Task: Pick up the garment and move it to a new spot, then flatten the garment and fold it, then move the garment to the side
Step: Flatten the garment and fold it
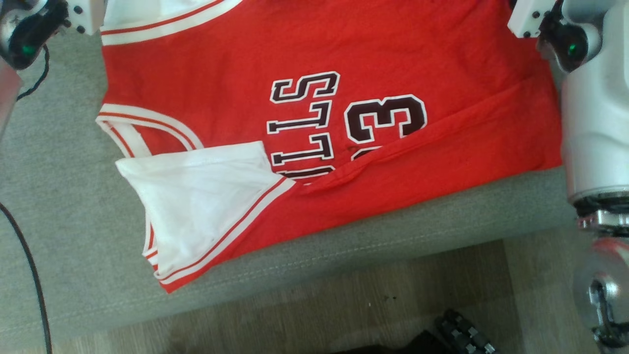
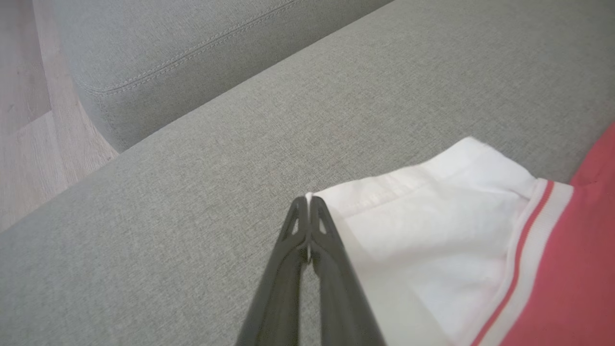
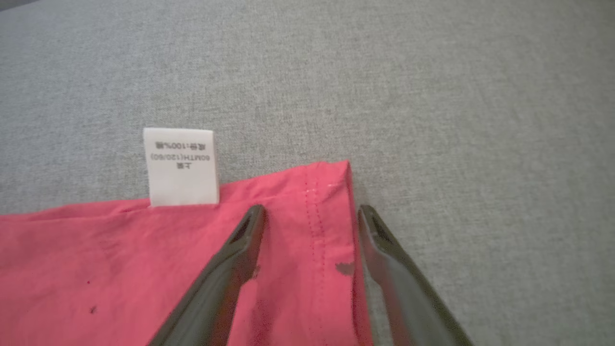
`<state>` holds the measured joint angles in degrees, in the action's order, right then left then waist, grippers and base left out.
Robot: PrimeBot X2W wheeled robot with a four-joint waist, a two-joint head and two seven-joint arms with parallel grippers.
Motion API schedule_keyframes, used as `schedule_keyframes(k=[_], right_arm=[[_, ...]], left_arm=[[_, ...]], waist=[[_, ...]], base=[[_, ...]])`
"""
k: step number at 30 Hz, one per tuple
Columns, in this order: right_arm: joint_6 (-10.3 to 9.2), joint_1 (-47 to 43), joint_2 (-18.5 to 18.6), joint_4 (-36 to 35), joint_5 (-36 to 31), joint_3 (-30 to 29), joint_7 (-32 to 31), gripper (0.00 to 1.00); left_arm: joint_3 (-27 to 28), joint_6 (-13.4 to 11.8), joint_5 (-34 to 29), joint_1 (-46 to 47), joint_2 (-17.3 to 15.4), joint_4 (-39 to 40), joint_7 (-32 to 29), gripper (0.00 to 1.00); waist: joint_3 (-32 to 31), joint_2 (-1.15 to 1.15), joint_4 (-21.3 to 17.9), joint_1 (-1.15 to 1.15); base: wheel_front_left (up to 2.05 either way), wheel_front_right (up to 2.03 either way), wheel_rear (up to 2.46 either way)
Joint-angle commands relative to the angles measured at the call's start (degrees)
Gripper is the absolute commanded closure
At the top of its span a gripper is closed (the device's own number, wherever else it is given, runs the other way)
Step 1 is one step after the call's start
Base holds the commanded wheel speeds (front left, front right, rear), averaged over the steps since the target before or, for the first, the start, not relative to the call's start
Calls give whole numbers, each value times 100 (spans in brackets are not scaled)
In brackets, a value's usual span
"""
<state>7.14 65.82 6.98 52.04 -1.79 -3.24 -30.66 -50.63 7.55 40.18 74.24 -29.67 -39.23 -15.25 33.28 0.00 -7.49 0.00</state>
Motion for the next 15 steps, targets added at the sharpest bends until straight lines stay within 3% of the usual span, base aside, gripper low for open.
schedule_keyframes(k=[1,15], right_arm=[[35,180,-21,-178,-64,49,-7,0],[35,757,49,451,-503,-137,67,0]], left_arm=[[179,-7,26,327,-187,97,39,100],[-340,-7,338,558,-214,-76,191,100]], waist=[[-2,0,13,0],[34,0,136,0]], base=[[0,0,0],[0,0,0]])
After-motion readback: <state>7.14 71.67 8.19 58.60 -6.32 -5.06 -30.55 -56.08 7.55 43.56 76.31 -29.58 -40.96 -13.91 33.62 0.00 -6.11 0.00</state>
